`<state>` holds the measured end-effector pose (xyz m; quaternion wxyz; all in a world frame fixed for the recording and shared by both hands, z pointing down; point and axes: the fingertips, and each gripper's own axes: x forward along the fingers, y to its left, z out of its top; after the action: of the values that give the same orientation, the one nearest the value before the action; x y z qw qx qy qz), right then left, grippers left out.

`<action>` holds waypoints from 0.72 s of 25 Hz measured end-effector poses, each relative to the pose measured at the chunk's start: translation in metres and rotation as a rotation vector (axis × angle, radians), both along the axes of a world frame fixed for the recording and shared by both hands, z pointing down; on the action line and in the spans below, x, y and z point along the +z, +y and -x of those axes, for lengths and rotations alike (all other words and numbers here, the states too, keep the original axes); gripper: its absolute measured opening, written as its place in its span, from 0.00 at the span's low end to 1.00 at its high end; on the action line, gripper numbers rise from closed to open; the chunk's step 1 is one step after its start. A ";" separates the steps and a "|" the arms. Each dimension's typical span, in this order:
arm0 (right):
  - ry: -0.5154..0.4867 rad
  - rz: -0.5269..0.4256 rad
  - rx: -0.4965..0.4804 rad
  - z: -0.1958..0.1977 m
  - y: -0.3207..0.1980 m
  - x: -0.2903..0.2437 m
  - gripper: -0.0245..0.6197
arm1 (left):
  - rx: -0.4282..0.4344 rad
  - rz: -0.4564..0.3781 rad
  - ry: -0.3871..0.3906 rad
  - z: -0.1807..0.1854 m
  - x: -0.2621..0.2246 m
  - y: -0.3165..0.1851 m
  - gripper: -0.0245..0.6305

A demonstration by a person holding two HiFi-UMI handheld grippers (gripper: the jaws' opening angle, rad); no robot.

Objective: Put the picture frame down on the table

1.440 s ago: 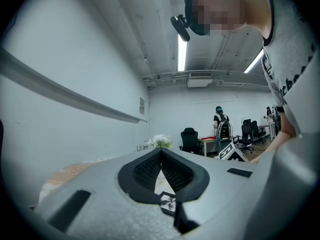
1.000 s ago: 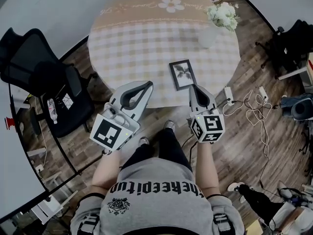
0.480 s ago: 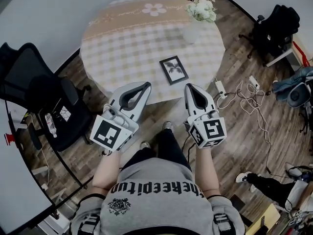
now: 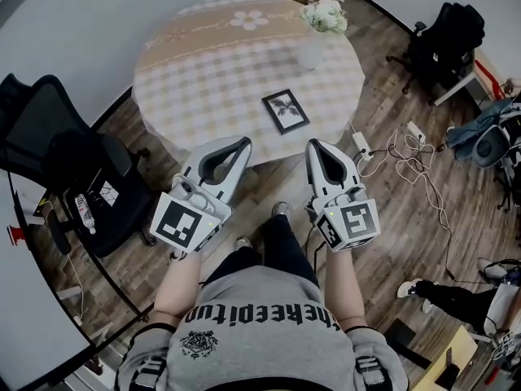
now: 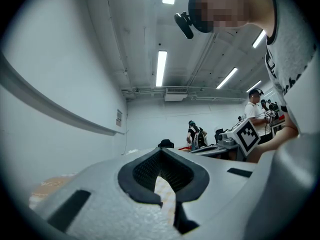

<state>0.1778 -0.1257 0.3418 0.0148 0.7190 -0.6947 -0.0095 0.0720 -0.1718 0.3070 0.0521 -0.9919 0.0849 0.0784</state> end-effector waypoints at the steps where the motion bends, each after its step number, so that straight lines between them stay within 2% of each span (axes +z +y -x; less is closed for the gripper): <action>1: 0.006 -0.004 0.002 0.003 0.003 -0.001 0.05 | 0.002 0.003 0.001 0.002 0.000 0.002 0.06; 7: 0.023 -0.022 -0.006 0.016 0.014 -0.012 0.05 | -0.003 -0.019 0.020 0.014 -0.006 0.009 0.06; 18: 0.037 -0.047 -0.051 0.015 0.019 -0.023 0.05 | -0.048 -0.036 0.028 0.012 -0.016 0.015 0.06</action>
<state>0.1633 -0.1070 0.3187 0.0103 0.7008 -0.7122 -0.0397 0.0598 -0.1567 0.2913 0.0707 -0.9873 0.1081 0.0923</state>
